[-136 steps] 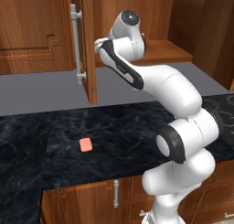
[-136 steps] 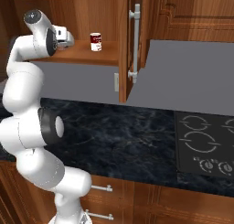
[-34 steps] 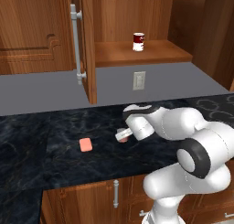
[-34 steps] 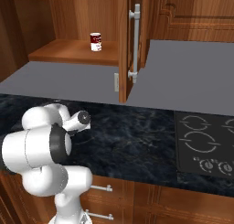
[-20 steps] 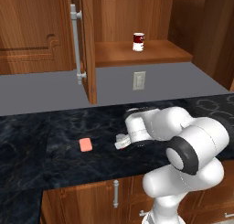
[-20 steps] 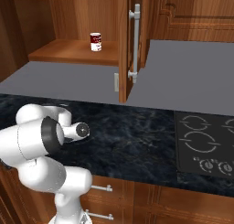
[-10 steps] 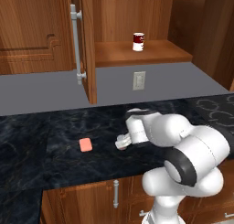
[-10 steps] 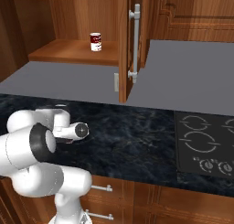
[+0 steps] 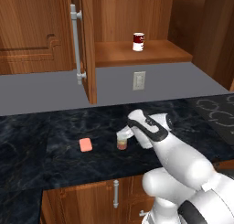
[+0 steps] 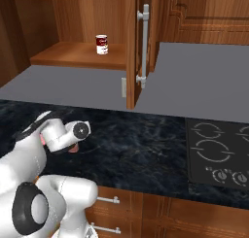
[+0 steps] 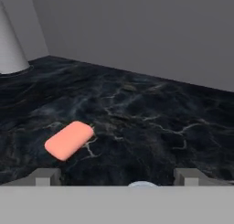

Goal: Restock the canned food cabinet by taking the new fresh canned food from the counter and placing it in the cabinet. Then, take the old canned food from the cabinet and place it on the counter.

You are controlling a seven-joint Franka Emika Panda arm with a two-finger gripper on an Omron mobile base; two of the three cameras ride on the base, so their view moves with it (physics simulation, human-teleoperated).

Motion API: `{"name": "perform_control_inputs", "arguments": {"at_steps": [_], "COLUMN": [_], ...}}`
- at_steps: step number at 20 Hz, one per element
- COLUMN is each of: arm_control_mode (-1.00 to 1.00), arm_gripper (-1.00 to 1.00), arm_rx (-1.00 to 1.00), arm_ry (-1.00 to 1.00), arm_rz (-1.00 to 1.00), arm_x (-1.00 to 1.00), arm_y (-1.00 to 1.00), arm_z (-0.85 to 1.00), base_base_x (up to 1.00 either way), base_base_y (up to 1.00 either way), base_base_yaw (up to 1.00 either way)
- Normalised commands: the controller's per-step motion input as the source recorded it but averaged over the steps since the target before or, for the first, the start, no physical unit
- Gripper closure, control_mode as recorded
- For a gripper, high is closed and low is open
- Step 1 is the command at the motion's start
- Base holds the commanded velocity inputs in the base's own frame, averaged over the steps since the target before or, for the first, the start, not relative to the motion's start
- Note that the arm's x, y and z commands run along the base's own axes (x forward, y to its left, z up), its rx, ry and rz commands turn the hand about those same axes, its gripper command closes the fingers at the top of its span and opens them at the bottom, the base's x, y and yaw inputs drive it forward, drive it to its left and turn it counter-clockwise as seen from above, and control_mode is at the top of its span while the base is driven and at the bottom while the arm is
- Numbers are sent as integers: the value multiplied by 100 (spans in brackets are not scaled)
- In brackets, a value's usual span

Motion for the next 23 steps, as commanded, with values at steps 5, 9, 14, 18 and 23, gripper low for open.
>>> {"name": "perform_control_inputs", "arguments": {"at_steps": [5,9,14,18,23], "arm_control_mode": [-100,-100,-100,-100,-100], "arm_gripper": [-100,-100,-100,-100,-100], "arm_rx": [0,0,0,-4,9], "arm_ry": [-1,0,0,0,-2], "arm_rz": [-1,-4,-8,-14,-7], "arm_x": [-87,-100,-100,-100,-63], "arm_y": [-9,-35,-58,-72,-68], "arm_z": [100,100,100,100,47], "base_base_x": [0,0,0,0,0], "base_base_y": [0,0,0,0,0], "base_base_yaw": [0,0,0,0,0]}}
